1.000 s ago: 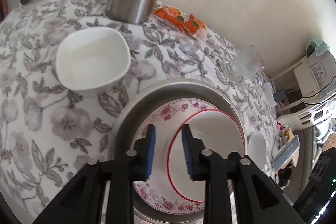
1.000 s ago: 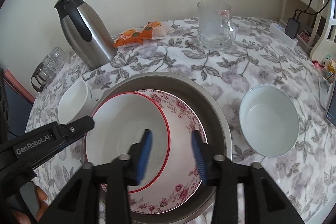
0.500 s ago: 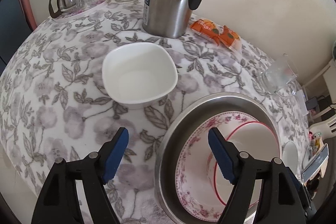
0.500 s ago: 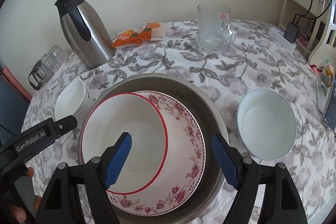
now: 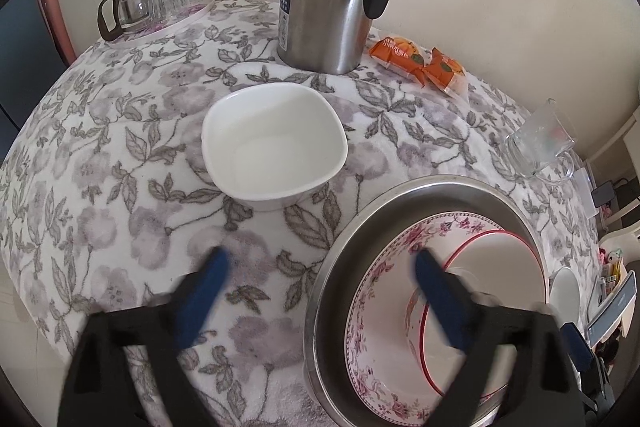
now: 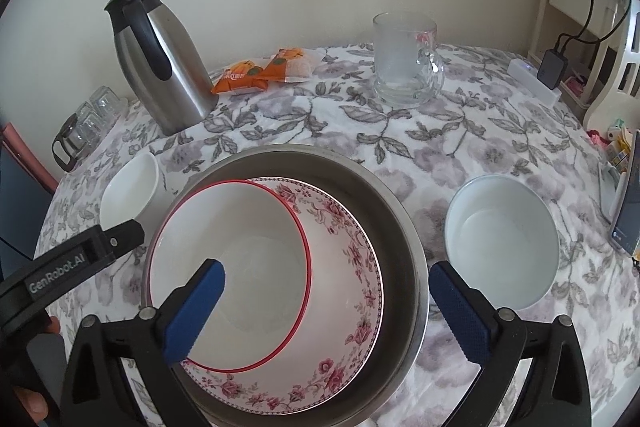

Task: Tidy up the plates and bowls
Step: 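Raise both open grippers away from the strawberry bowl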

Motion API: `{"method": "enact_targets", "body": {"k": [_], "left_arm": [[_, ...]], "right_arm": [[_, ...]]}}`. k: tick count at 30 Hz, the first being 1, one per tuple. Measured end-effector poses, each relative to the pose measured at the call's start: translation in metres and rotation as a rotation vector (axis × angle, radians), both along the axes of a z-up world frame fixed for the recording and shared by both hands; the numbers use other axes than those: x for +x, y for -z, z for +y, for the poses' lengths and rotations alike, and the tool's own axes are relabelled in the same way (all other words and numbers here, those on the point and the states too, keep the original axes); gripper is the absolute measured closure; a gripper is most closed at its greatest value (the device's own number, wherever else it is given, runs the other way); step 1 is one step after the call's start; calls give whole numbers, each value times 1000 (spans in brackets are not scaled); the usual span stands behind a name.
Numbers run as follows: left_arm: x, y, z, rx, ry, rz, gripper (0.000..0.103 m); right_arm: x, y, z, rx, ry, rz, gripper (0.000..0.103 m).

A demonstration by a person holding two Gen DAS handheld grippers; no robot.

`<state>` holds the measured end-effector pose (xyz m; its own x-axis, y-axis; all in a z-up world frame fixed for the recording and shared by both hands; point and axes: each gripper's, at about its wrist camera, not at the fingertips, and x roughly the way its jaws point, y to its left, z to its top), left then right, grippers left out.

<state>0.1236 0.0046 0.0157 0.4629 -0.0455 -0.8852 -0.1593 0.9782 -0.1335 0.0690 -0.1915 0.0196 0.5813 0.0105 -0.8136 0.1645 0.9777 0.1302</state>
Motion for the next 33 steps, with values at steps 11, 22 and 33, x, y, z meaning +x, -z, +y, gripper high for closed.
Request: {"method": "enact_targets", "body": {"k": [11, 22, 33], "left_arm": [[-3, -7, -7, 42, 32, -43, 1], [-10, -20, -9, 37, 43, -102, 1], [-15, -19, 8, -39, -17, -35, 1]], "right_arm": [[-5, -4, -4, 7, 5, -16, 0], [-17, -15, -20, 37, 34, -49, 0], [-37, -17, -61, 100, 161, -54, 0]]}}
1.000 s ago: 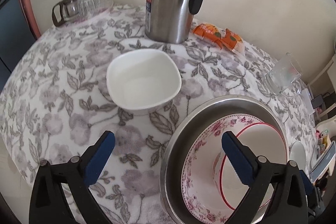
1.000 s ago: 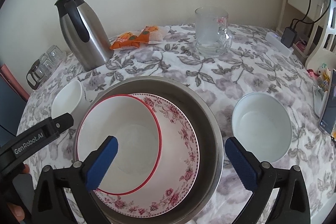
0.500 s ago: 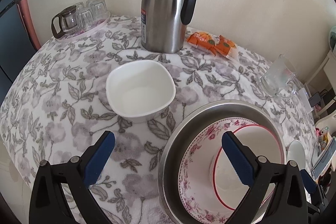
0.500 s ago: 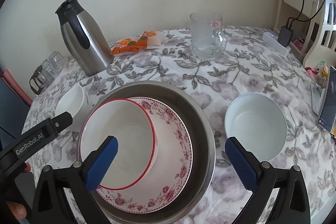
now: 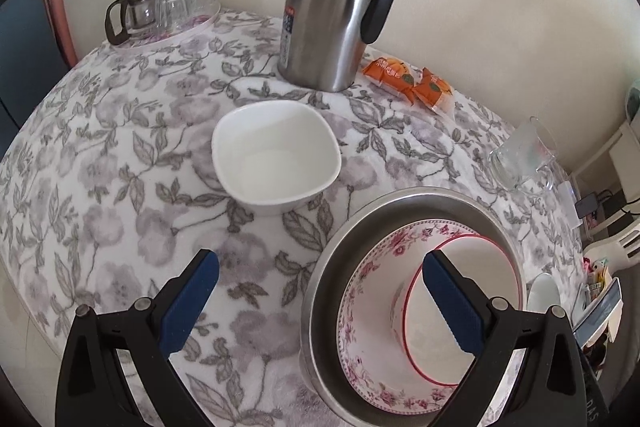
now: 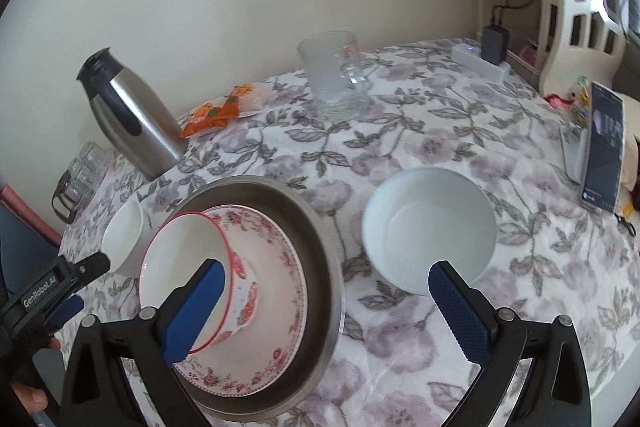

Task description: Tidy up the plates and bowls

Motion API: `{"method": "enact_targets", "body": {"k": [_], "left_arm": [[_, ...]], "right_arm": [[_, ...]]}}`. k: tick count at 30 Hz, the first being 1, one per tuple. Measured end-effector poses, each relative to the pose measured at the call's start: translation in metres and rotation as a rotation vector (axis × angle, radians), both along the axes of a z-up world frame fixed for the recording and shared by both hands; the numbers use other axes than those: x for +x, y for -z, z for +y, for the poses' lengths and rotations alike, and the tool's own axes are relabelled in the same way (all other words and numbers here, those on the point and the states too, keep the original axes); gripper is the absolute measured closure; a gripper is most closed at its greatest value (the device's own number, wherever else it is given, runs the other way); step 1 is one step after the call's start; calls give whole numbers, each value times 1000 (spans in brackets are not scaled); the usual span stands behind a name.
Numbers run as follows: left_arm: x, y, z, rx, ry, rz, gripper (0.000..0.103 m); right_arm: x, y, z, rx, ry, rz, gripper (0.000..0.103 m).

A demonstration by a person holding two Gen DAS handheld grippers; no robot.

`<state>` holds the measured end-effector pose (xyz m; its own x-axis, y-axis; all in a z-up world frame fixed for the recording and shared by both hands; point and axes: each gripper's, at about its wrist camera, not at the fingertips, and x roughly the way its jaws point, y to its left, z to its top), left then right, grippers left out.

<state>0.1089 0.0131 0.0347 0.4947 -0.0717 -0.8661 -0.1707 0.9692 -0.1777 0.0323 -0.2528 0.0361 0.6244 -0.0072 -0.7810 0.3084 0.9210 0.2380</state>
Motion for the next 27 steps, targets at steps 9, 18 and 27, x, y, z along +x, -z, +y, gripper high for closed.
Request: {"method": "enact_targets", "body": {"k": [9, 18, 27], "left_arm": [[-4, 13, 1, -24, 1, 60, 1], [-3, 21, 13, -55, -41, 96, 1], [5, 42, 20, -72, -63, 158, 2]], "right_arm": [[-16, 15, -20, 77, 78, 5, 0], [-17, 42, -13, 197, 58, 68, 40], [-9, 65, -11, 276, 42, 99, 86]]}}
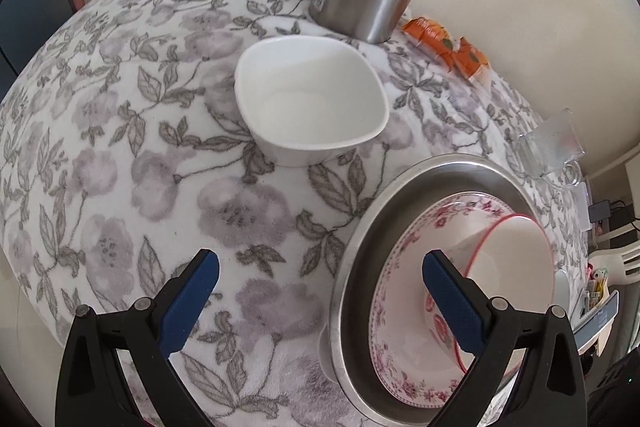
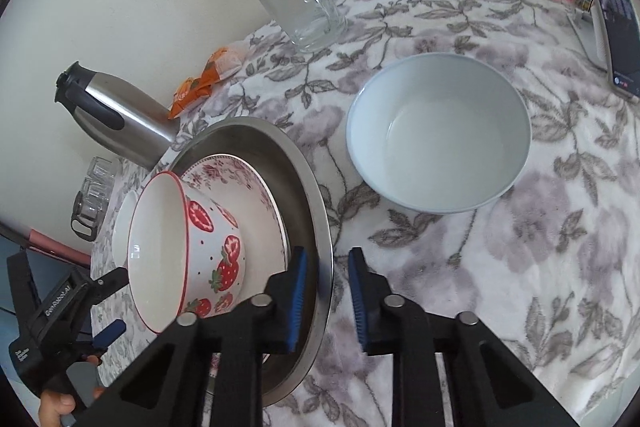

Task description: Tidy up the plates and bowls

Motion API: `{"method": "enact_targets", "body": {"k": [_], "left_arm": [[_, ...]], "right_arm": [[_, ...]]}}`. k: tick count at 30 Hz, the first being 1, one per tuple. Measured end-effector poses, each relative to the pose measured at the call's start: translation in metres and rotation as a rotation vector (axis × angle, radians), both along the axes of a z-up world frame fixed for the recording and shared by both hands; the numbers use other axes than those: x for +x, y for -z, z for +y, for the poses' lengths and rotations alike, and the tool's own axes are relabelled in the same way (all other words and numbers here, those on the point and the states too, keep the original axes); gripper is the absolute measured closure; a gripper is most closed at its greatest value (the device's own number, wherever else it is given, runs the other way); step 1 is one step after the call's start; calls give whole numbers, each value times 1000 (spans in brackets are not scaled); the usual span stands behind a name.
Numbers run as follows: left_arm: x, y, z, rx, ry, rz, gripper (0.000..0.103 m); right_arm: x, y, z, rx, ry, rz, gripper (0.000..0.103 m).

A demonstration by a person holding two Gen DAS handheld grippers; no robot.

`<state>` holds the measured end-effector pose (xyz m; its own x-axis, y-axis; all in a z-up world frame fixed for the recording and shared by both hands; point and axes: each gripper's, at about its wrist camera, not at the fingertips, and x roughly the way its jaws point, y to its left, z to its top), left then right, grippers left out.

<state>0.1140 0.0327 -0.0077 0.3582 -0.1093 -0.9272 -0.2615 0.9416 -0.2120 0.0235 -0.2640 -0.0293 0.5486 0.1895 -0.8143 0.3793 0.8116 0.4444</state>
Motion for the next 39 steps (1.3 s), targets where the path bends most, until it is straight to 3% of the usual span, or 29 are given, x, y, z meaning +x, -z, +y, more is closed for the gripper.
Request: {"method": "enact_targets", "body": {"k": [8, 13, 15, 16, 21, 30, 36, 39], "left_arm": [[7, 22, 1, -37, -9, 51, 5], [10, 23, 5, -105, -15, 35, 32], [10, 22, 6, -100, -17, 35, 53], [10, 23, 6, -112, -15, 35, 55], [8, 27, 3, -193, 7, 44, 86], [7, 9, 2, -148, 26, 6, 89], [4, 2, 5, -183, 33, -11, 91], [3, 0, 6, -161, 24, -12, 91]], "right_arm": [[7, 12, -1, 46, -7, 17, 90], [10, 18, -2, 72, -11, 27, 90], [10, 18, -2, 72, -12, 28, 90], [10, 18, -2, 73, -13, 28, 91], [10, 18, -1, 92, -21, 26, 95], [8, 19, 7, 81, -37, 58, 94], [3, 19, 15, 74, -52, 72, 94], [2, 22, 21, 77, -72, 81, 93]]}}
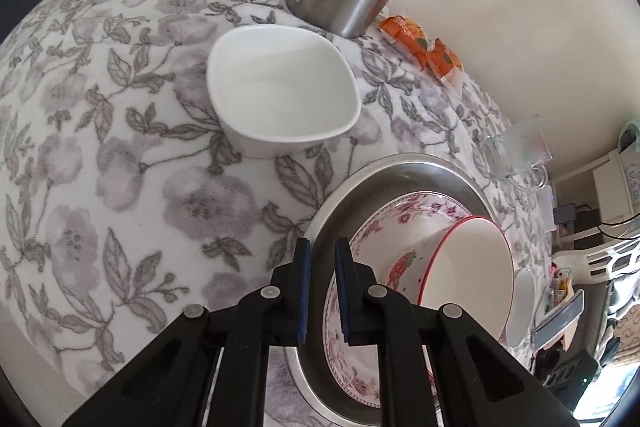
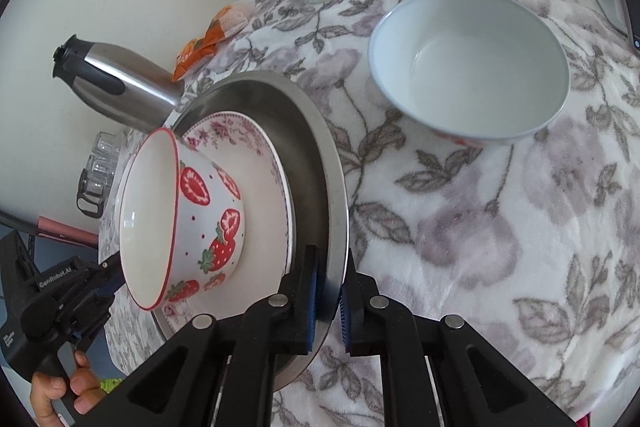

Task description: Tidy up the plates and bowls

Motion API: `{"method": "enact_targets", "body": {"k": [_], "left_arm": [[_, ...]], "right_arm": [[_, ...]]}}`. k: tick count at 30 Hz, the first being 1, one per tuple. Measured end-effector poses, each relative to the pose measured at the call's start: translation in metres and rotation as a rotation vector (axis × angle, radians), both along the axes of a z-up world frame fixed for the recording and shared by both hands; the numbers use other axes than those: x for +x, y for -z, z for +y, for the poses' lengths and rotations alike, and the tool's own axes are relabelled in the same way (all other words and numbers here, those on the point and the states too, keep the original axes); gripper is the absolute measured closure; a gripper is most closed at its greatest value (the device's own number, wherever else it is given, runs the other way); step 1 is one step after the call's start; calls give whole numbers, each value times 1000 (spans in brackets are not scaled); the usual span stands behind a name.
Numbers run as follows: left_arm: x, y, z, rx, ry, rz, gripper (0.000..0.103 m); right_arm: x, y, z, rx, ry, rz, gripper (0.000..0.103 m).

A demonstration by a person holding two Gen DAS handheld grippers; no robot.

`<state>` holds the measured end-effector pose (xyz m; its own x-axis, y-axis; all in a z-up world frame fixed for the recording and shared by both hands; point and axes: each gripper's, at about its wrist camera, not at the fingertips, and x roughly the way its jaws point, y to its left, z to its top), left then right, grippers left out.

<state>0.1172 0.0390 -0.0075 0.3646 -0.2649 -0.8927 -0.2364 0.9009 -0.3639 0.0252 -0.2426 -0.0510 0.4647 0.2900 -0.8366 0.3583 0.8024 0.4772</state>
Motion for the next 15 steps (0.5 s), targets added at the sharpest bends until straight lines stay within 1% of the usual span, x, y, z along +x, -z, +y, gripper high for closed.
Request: {"method": "enact_targets", "body": {"k": [6, 7, 9, 11, 13, 14, 15], "left_arm": [[-1, -3, 8, 15, -21, -2, 91], [-1, -3, 9, 16, -22, -2, 91], [-2, -5, 10, 24, -24, -4, 91], [-2, -9, 10, 36, -23, -9, 91], [-2, -17, 12, 45, -23, -28, 90], [-3, -19, 12, 48, -23, -33, 89], [-3, -22, 14, 55, -25, -38, 84]], "right_arm": [[1, 2, 3, -1, -10, 11, 92], [1, 1, 3, 0, -13, 14, 90], [2, -4, 5, -36, -22, 17, 89], [1, -13, 6, -100, -21, 4, 89], [-1, -22, 4, -128, -11, -15, 89], [-2, -26, 3, -139, -6, -24, 88], [-3, -31, 2, -154, -3, -38, 87]]}}
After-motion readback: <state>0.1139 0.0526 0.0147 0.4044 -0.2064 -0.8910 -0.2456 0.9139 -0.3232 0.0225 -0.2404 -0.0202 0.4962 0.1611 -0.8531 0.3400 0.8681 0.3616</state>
